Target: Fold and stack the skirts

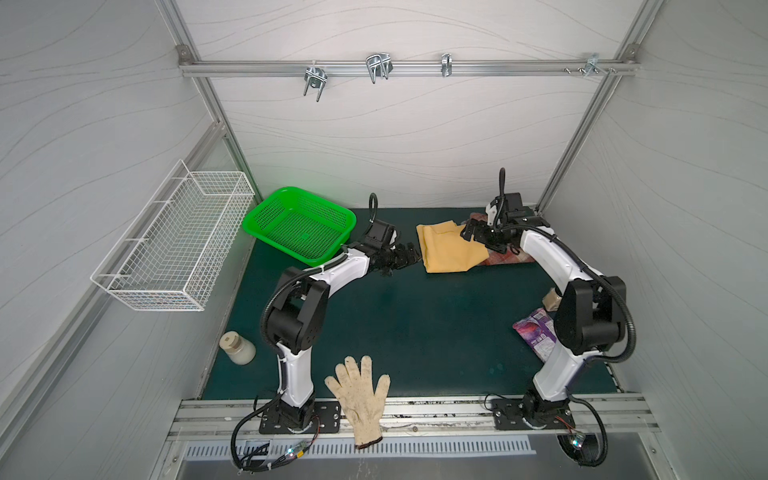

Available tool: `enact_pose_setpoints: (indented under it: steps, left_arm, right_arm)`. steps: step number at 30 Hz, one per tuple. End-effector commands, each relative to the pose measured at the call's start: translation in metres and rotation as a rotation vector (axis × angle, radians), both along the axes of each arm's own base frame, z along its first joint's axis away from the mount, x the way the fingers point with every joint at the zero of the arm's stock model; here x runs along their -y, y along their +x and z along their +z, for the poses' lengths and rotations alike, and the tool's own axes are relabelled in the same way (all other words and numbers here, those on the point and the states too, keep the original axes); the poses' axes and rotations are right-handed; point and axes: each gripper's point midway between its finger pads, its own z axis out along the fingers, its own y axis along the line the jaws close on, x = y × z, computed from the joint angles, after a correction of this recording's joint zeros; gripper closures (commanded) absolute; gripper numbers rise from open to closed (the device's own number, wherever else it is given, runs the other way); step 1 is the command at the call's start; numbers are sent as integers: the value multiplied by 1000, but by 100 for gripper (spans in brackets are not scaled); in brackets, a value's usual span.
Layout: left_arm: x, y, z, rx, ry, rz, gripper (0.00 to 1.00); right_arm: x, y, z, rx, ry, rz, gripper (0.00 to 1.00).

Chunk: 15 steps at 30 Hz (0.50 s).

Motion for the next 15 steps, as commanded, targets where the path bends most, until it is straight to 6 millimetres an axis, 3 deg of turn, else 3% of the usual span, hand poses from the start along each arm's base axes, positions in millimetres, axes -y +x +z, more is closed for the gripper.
enact_pose_setpoints:
  steps: [1, 10, 15]
  left_arm:
    - [25, 17, -4, -7, -36, -52, 1]
    - [66, 52, -36, -45, 40, -110, 2]
    - [67, 60, -58, -78, 110, -81, 6]
  right_arm:
    - [-3, -6, 18, 65, 75, -4, 1]
    - [-4, -42, 32, 108, 130, 18, 1]
    - [-7, -52, 44, 127, 169, 32, 1]
